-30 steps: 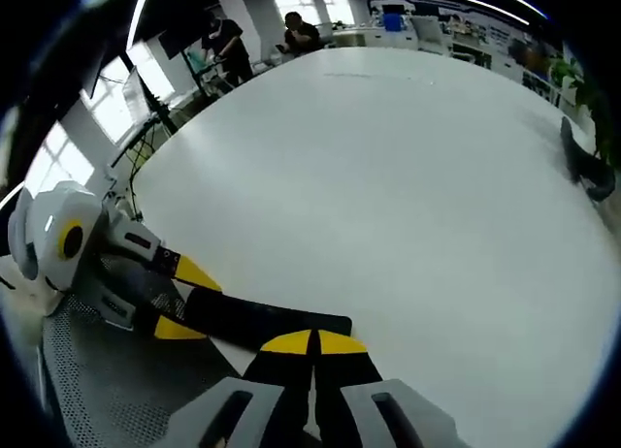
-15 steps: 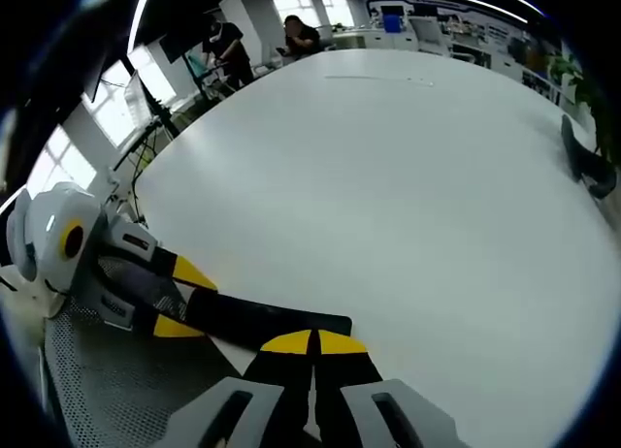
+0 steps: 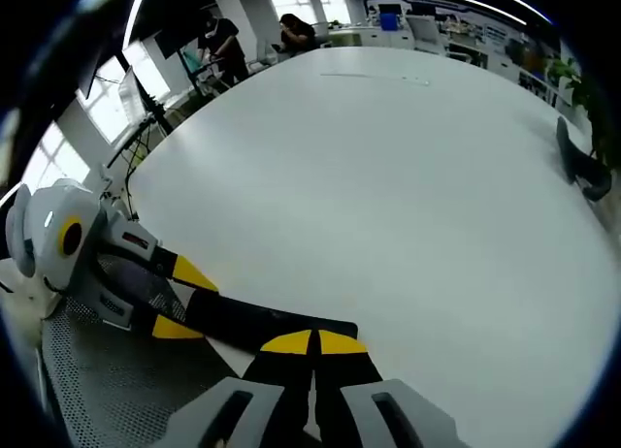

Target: Press the specified remote control buttons in sequence, fully releasing each button before pressing the next.

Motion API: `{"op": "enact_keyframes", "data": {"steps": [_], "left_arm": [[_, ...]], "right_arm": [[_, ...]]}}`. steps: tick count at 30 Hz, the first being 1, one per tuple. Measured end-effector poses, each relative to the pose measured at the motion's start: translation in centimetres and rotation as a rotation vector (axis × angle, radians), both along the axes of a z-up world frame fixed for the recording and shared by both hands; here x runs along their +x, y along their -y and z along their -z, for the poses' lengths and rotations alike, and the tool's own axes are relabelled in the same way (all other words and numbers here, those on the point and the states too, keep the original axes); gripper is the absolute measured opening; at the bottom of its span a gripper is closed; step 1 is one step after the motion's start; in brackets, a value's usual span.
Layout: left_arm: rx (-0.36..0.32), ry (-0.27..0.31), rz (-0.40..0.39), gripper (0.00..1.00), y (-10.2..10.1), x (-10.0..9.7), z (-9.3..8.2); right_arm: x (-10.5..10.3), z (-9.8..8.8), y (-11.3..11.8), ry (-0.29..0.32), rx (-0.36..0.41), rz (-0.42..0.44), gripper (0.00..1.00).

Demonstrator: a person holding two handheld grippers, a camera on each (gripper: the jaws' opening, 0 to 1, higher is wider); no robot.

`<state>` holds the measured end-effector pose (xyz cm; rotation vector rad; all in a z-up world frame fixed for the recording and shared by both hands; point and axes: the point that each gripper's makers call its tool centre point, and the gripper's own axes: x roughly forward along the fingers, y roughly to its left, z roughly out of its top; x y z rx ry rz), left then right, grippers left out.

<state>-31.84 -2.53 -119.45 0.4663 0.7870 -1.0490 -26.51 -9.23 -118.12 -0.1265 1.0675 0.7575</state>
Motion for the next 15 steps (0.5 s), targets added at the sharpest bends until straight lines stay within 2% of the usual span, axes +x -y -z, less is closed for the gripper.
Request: {"op": "enact_keyframes", "data": {"steps": [4, 6, 9, 10, 15], "left_arm": [[-0.007, -0.003, -0.006, 0.24, -0.11, 0.02, -0.07], [-0.01, -0.006, -0.007, 0.24, -0.14, -0.08, -0.08], [-0.006, 0.003, 0.0, 0.24, -0.11, -0.14, -0.06], [-0.006, 0.006, 0.002, 0.24, -0.1, -0.23, -0.06], [-0.002, 0.028, 0.019, 0.25, -0.02, -0.17, -0.07]], "right_arm": [[-0.15, 0.07, 0.08, 0.0, -0.021, -0.011, 0.0], [-0.43, 0.06, -0.02, -0.042, -0.002, 0.009, 0.0], [-0.65, 0.49, 0.16, -0.064, -0.013, 0.01, 0.0], [-0.41, 0.23, -0.04, -0.044, 0.001, 0.006, 0.0], [-0.54, 0.3, 0.04, -0.043, -0.008, -0.003, 0.0]]}}
